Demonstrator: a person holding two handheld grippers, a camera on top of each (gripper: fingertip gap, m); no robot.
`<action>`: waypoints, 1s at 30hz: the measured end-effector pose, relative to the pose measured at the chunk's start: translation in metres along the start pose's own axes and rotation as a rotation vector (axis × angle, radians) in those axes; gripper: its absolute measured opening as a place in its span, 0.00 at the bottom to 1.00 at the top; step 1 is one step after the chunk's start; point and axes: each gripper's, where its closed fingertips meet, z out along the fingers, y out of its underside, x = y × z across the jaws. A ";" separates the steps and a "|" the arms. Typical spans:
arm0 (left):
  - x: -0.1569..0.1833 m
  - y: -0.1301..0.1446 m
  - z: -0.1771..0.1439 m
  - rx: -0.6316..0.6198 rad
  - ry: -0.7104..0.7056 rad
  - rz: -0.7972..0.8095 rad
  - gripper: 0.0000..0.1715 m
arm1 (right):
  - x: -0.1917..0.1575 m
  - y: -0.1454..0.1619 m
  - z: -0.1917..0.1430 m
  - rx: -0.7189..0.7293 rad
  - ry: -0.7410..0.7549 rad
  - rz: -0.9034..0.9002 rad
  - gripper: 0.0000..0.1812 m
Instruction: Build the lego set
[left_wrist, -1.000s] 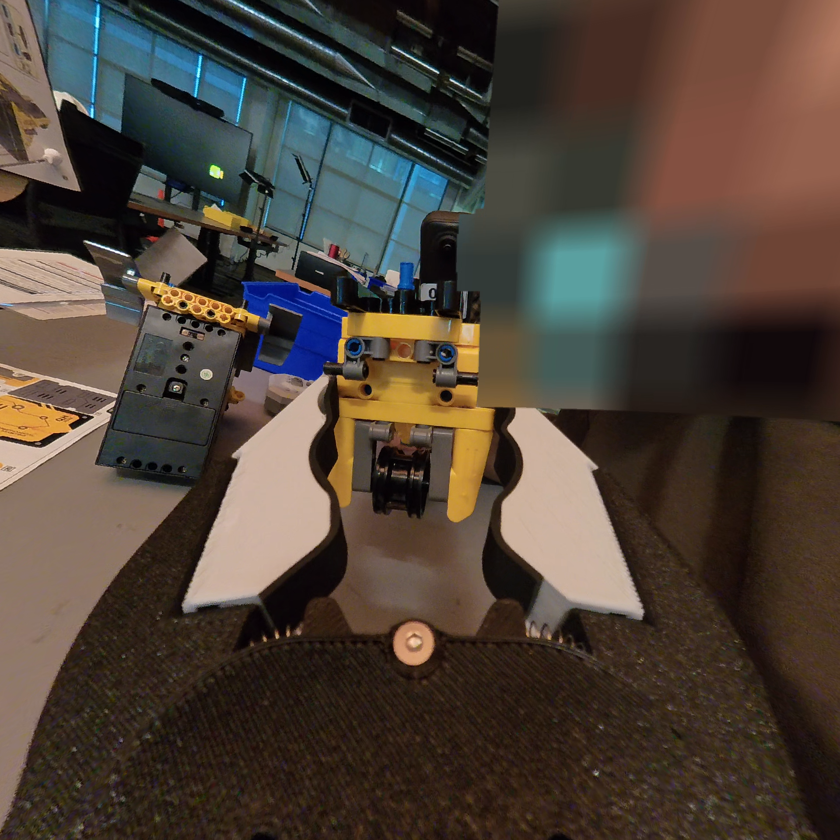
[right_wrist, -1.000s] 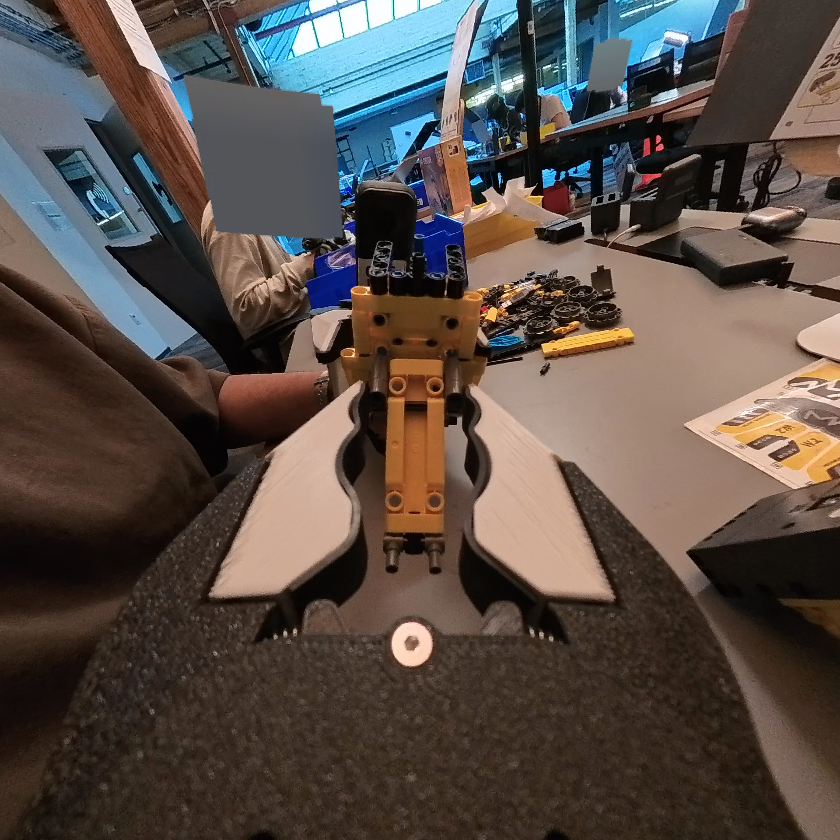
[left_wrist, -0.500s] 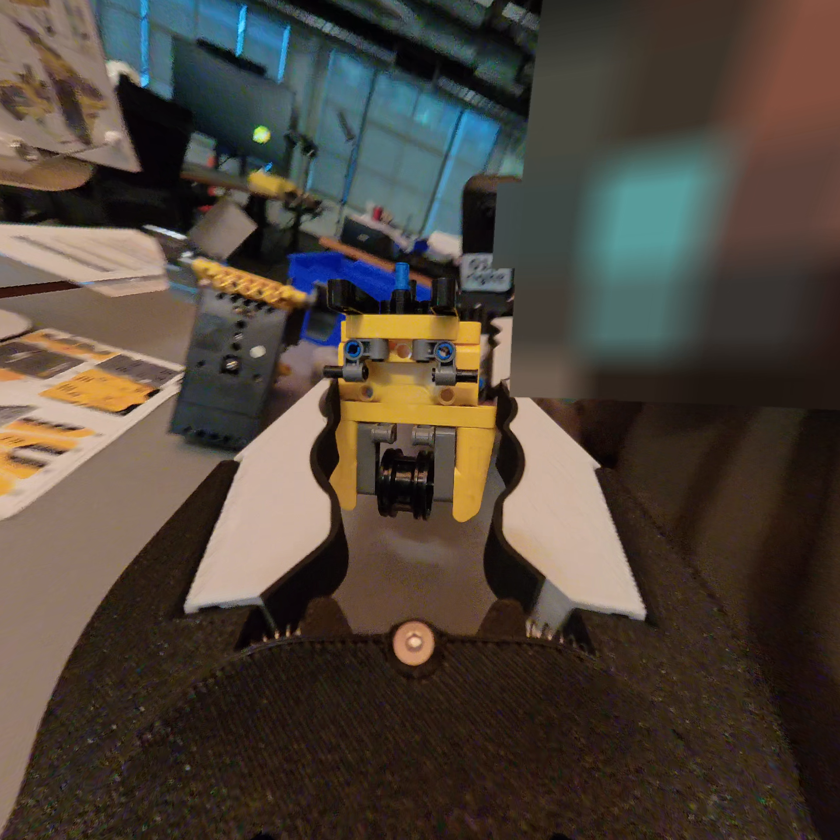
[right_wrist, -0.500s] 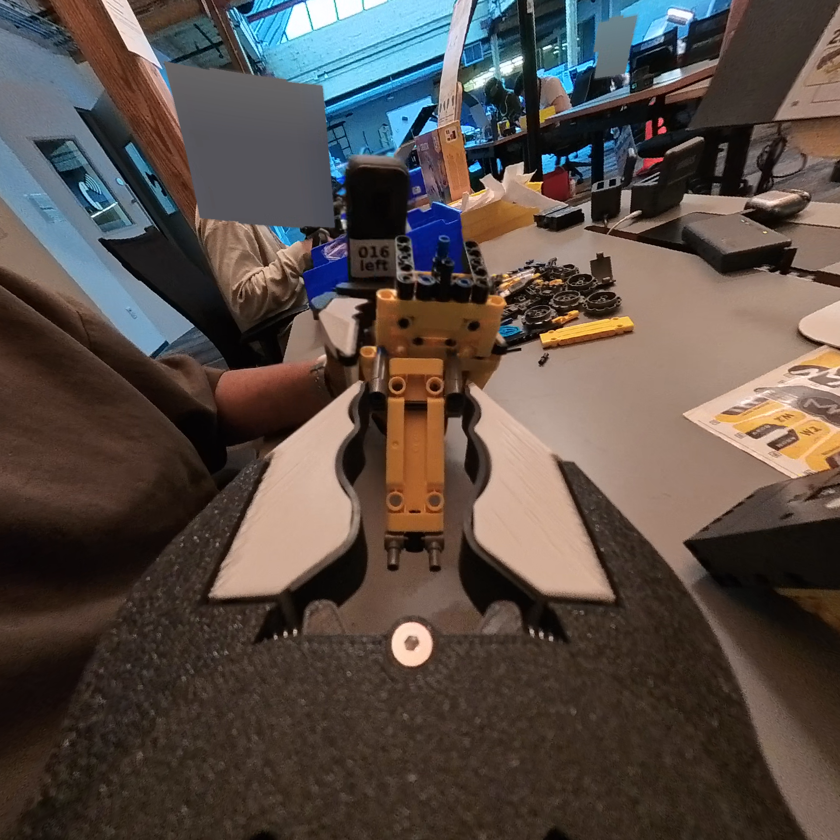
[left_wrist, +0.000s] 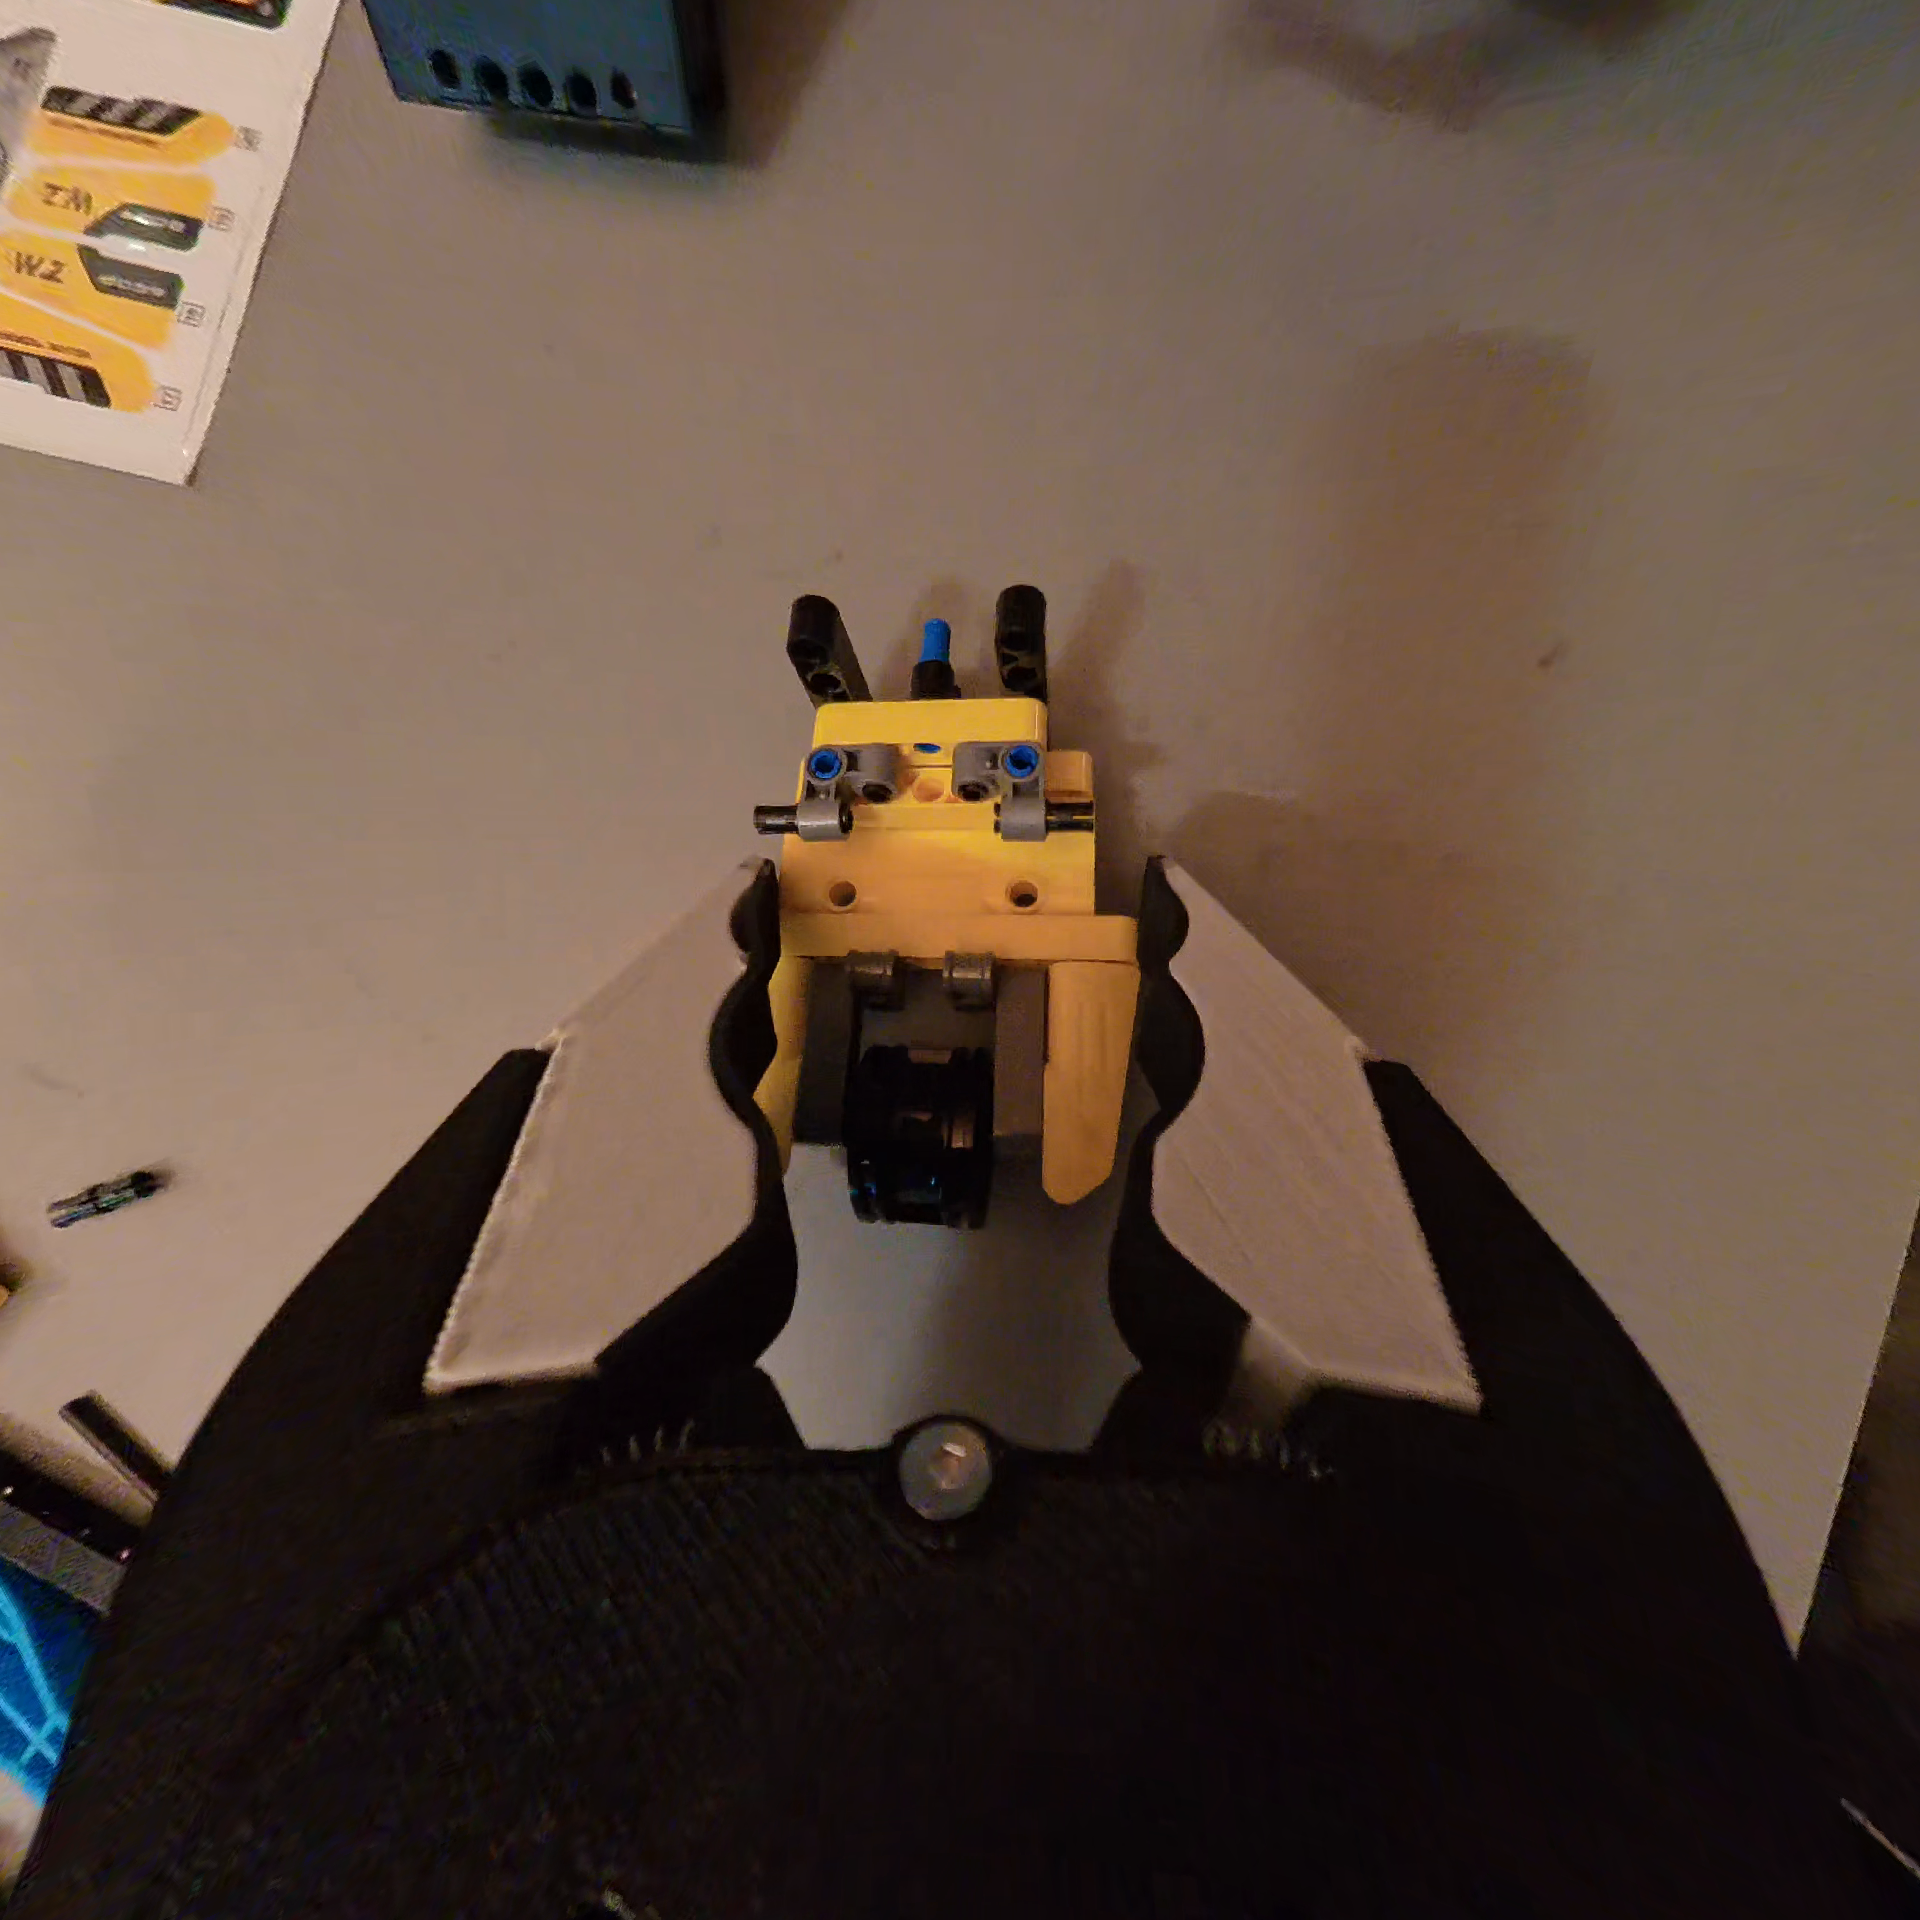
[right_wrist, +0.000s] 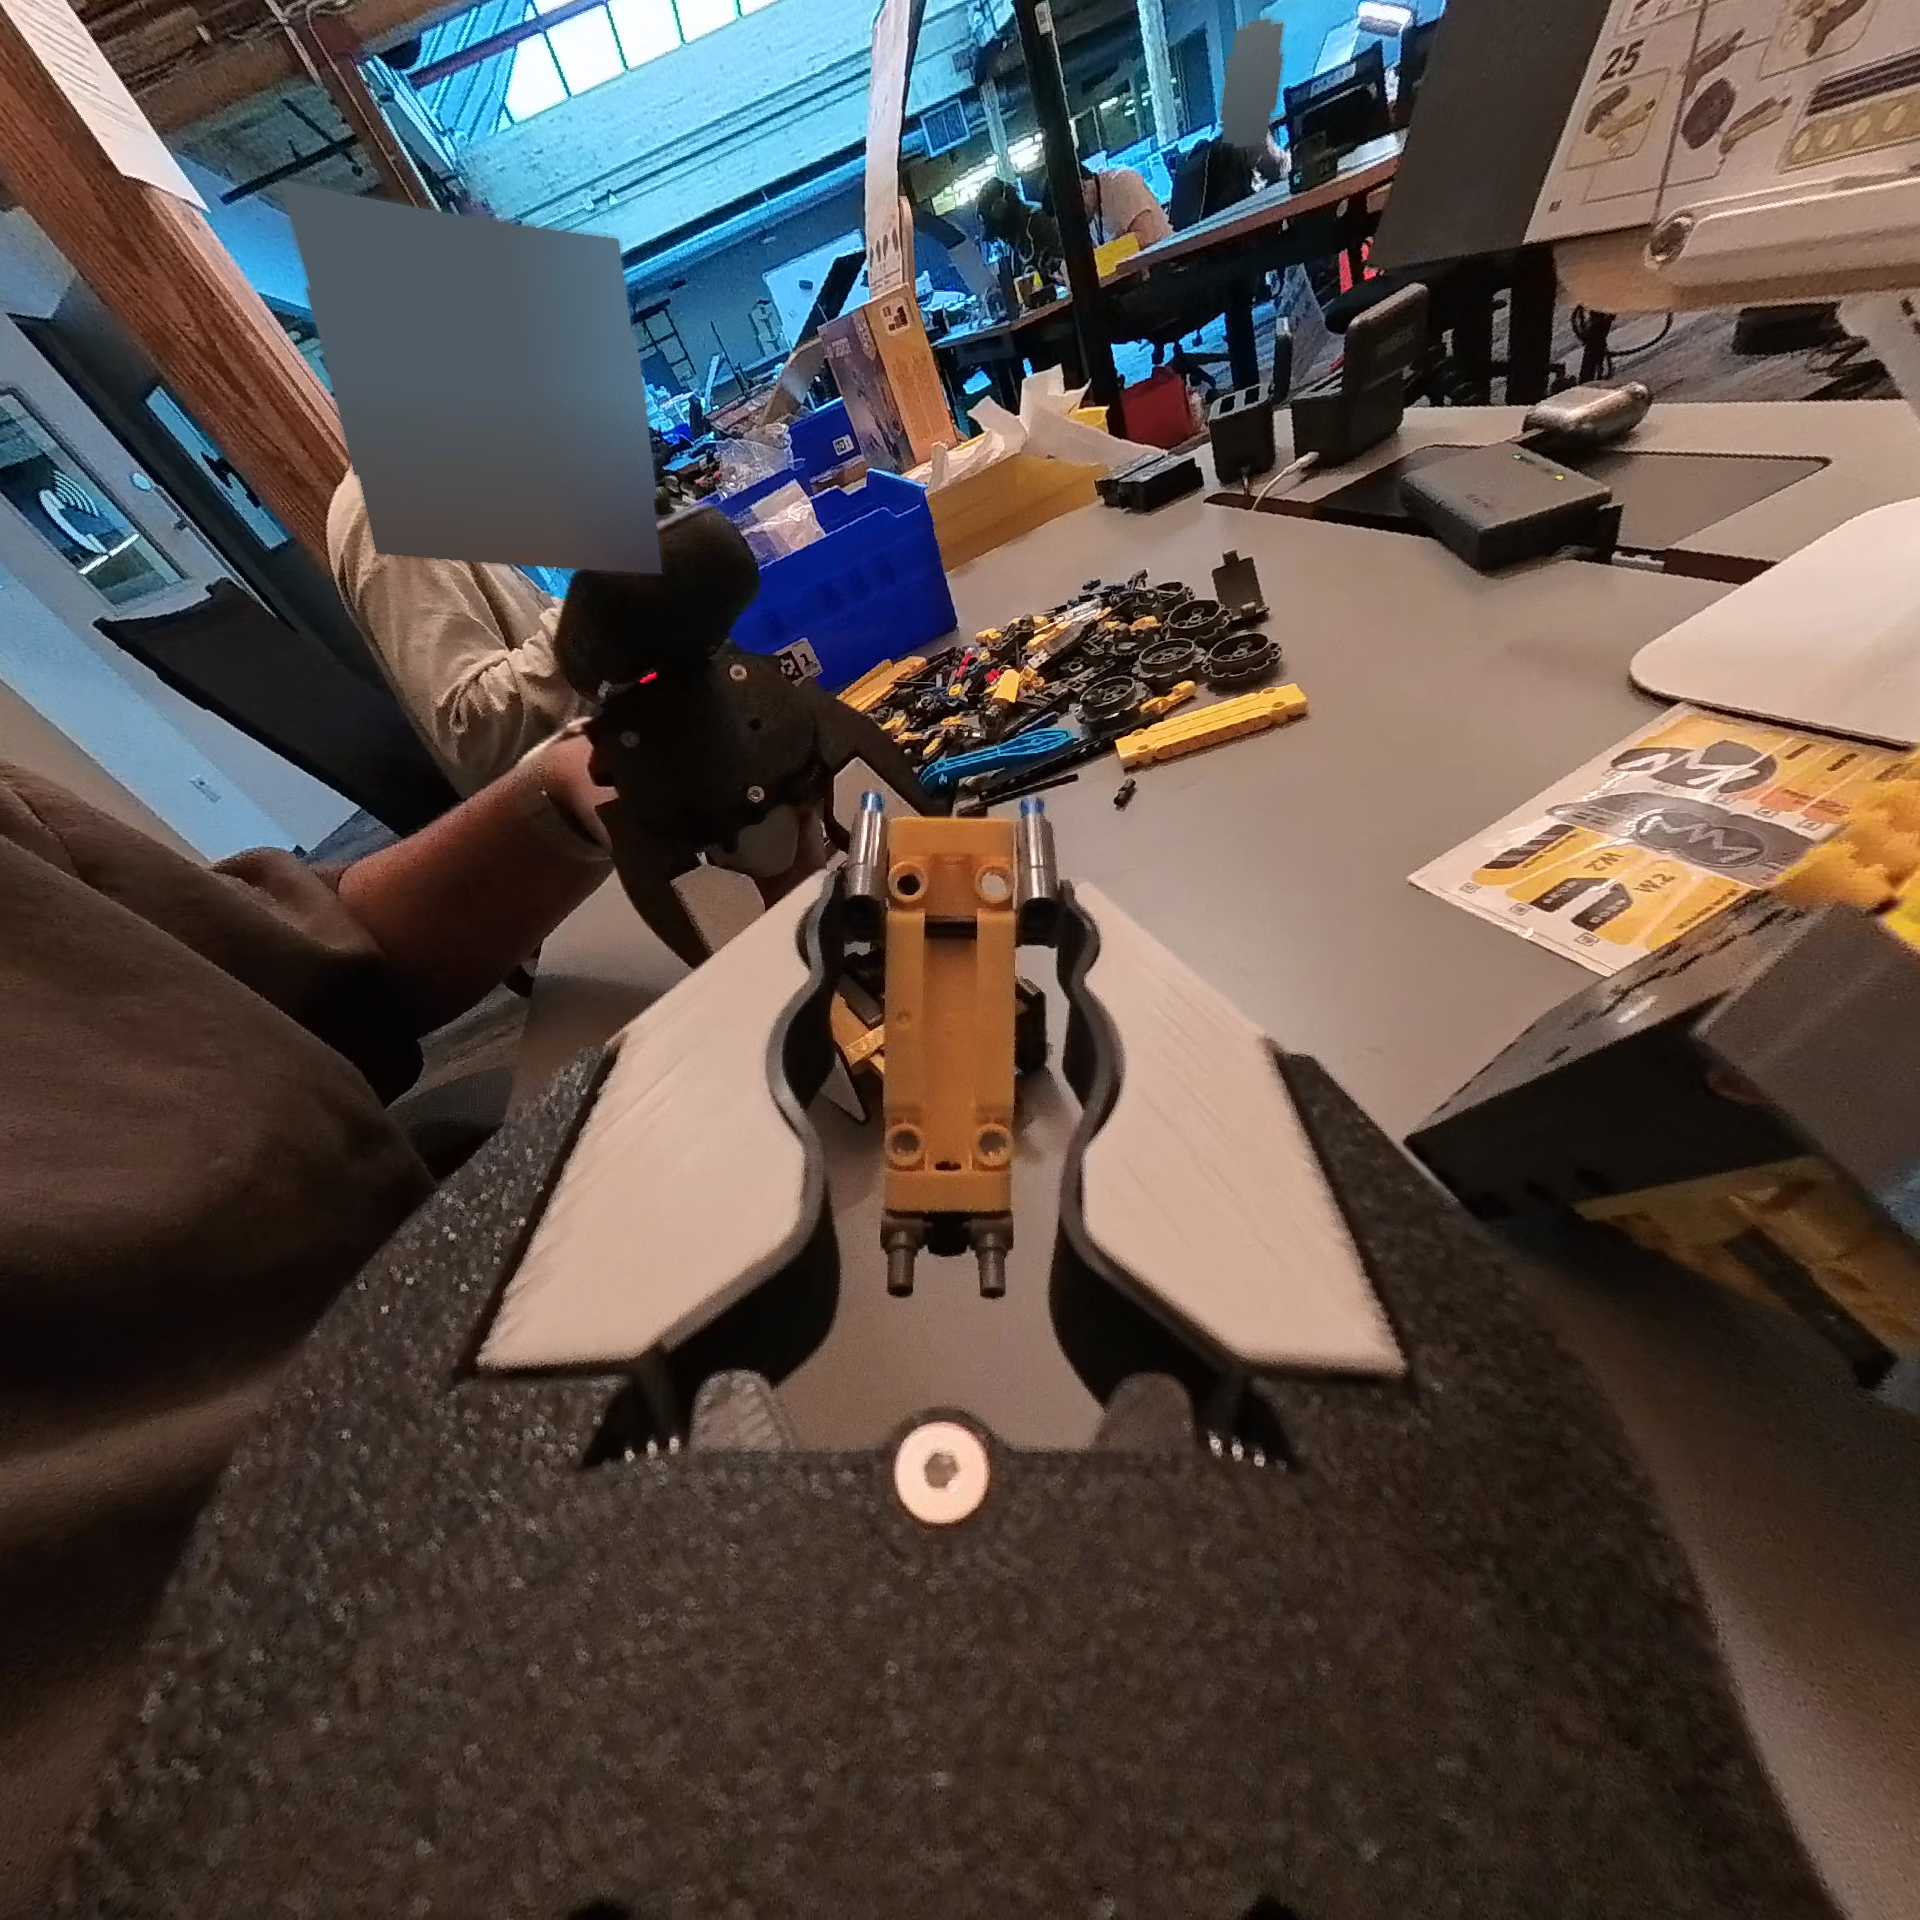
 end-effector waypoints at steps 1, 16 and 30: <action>0.000 -0.001 0.000 -0.006 0.004 -0.001 0.39 | 0.000 0.001 0.001 -0.003 -0.001 -0.001 0.22; -0.004 -0.007 -0.008 -0.258 -0.012 0.044 0.47 | -0.002 -0.001 0.000 0.001 -0.011 0.003 0.22; -0.001 0.000 0.007 -0.317 -0.043 0.053 0.42 | -0.003 0.000 0.001 -0.003 -0.022 0.014 0.22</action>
